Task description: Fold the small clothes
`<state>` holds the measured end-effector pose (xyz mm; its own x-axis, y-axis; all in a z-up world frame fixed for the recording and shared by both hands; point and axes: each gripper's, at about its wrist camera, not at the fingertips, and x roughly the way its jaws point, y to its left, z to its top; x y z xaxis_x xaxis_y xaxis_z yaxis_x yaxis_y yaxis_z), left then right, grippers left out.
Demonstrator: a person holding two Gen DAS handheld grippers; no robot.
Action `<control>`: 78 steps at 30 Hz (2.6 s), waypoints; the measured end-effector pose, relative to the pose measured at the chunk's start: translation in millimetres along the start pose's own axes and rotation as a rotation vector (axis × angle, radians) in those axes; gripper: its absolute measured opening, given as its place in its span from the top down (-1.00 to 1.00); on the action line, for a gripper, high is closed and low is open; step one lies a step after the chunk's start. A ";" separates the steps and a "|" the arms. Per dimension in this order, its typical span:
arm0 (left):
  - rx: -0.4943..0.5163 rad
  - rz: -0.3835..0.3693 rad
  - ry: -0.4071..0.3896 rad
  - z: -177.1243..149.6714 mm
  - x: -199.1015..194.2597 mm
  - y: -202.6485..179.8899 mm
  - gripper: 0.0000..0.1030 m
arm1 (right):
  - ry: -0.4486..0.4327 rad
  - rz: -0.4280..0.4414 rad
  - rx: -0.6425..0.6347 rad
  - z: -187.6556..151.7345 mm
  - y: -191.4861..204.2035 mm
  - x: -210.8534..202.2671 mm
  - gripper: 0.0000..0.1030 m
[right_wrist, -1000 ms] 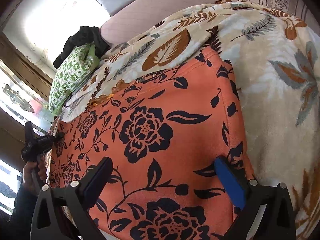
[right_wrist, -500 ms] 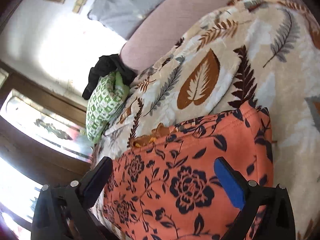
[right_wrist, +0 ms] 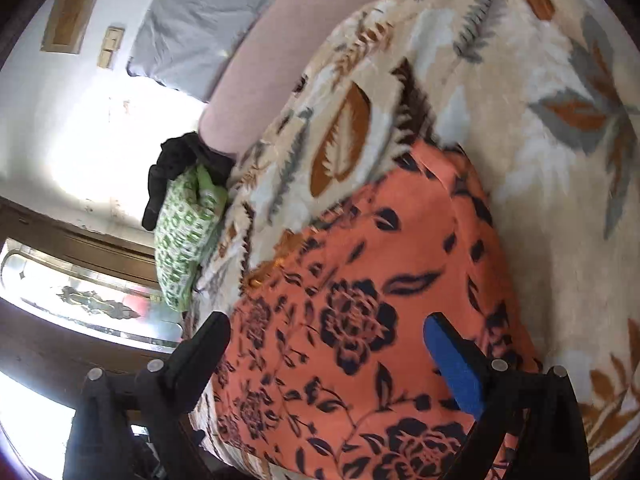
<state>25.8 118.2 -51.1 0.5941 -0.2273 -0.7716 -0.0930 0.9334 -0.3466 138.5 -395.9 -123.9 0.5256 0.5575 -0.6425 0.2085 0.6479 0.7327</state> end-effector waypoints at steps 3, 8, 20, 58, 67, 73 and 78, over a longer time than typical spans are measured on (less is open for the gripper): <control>0.025 0.004 -0.004 -7.0 -9.9 -3.1 -0.34 | -0.044 0.011 0.049 -4.8 -4.5 -14.8 -0.84; 0.005 -0.007 0.002 -13.3 -12.9 -6.3 -0.42 | -0.049 0.089 -0.110 -40.1 46.0 -41.1 -0.86; 0.020 -0.008 0.042 -23.8 10.2 -21.3 -0.44 | -0.156 0.029 -0.037 -93.5 -4.0 -89.9 -0.87; 0.167 0.157 0.108 -4.5 83.1 -72.8 -0.44 | -0.189 0.109 0.141 -56.3 -36.0 -23.3 -0.91; 0.189 0.175 0.092 -1.9 83.9 -80.2 -0.44 | -0.169 0.123 0.138 -53.7 -39.0 -22.9 -0.49; 0.246 0.210 0.123 -6.7 113.2 -87.1 -0.77 | -0.162 0.079 0.131 -50.3 -38.5 -14.7 -0.50; 0.302 0.249 0.117 -8.5 124.8 -89.8 -1.00 | -0.096 0.033 0.081 -43.9 -31.0 -8.7 -0.50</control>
<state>101.5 3.6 -120.7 0.4863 0.0019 -0.8738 0.0268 0.9995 0.0170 91.2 -398.1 -150.9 0.6094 0.5226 -0.5963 0.2541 0.5837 0.7712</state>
